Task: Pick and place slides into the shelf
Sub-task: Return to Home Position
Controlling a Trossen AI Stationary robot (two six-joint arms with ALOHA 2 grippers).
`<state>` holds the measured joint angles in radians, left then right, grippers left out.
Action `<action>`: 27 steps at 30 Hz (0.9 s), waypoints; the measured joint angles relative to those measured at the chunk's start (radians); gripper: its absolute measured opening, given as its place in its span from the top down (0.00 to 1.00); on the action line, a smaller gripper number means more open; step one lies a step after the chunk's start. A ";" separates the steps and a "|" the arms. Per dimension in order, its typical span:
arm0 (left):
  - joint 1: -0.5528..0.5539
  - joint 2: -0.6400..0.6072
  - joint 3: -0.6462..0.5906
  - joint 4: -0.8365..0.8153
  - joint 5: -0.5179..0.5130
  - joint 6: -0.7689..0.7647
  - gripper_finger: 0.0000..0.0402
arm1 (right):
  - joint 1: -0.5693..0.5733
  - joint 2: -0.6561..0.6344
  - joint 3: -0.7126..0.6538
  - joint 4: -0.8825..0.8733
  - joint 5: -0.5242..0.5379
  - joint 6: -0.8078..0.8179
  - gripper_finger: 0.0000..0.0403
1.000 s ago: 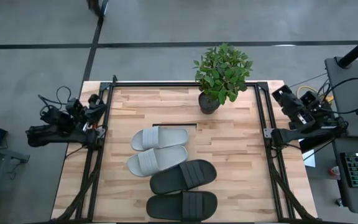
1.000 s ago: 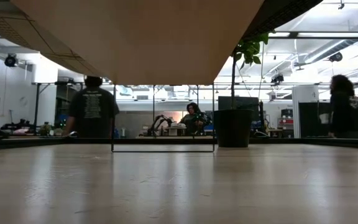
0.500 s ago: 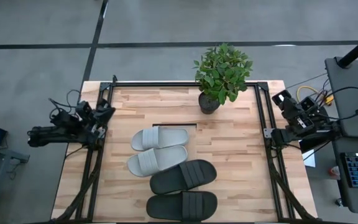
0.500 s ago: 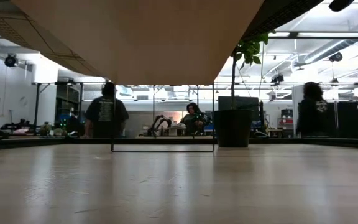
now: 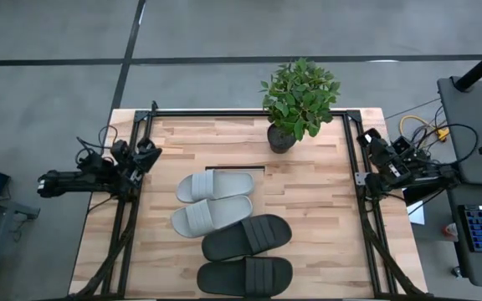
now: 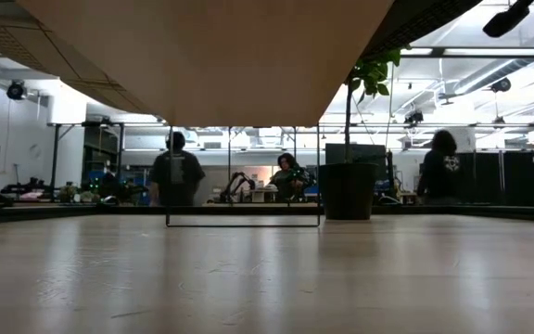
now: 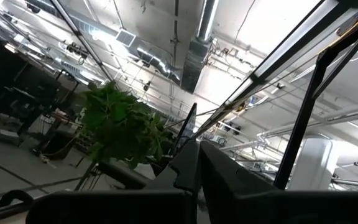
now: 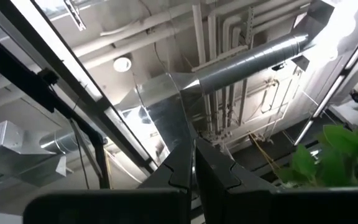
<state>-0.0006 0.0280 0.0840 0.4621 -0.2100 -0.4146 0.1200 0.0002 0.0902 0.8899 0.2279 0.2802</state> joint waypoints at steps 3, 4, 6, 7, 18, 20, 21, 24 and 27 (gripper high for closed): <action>0.000 0.000 -0.035 0.064 0.000 -0.003 1.00 | 0.000 0.000 -0.045 0.047 0.001 0.003 0.98; 0.000 0.000 -0.049 0.088 0.000 -0.006 1.00 | 0.000 0.000 -0.063 0.071 0.002 0.008 0.98; 0.000 0.000 -0.071 0.103 -0.001 -0.008 1.00 | 0.000 0.000 -0.082 0.084 0.009 0.018 0.98; 0.000 0.000 -0.075 0.094 -0.002 -0.014 1.00 | 0.000 0.001 -0.082 0.078 0.005 0.022 0.98; 0.000 0.008 -0.076 0.071 -0.005 -0.010 1.00 | 0.000 0.002 -0.082 0.027 0.000 0.023 0.98; 0.000 0.009 -0.076 0.042 -0.005 -0.006 1.00 | 0.000 0.000 -0.082 -0.027 -0.021 0.026 0.98; 0.000 0.009 -0.076 0.015 -0.005 -0.006 1.00 | 0.000 0.000 -0.082 -0.063 -0.032 0.026 0.98; 0.000 0.010 -0.076 -0.067 -0.004 -0.006 1.00 | 0.000 0.001 -0.082 -0.170 -0.049 0.037 0.98; 0.000 0.010 -0.077 -0.107 0.017 0.009 1.00 | 0.000 0.001 -0.082 -0.250 -0.052 0.053 0.98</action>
<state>-0.0006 0.0383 0.0071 0.3549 -0.1932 -0.4061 0.1200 0.0013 0.0086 0.6402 0.1758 0.3328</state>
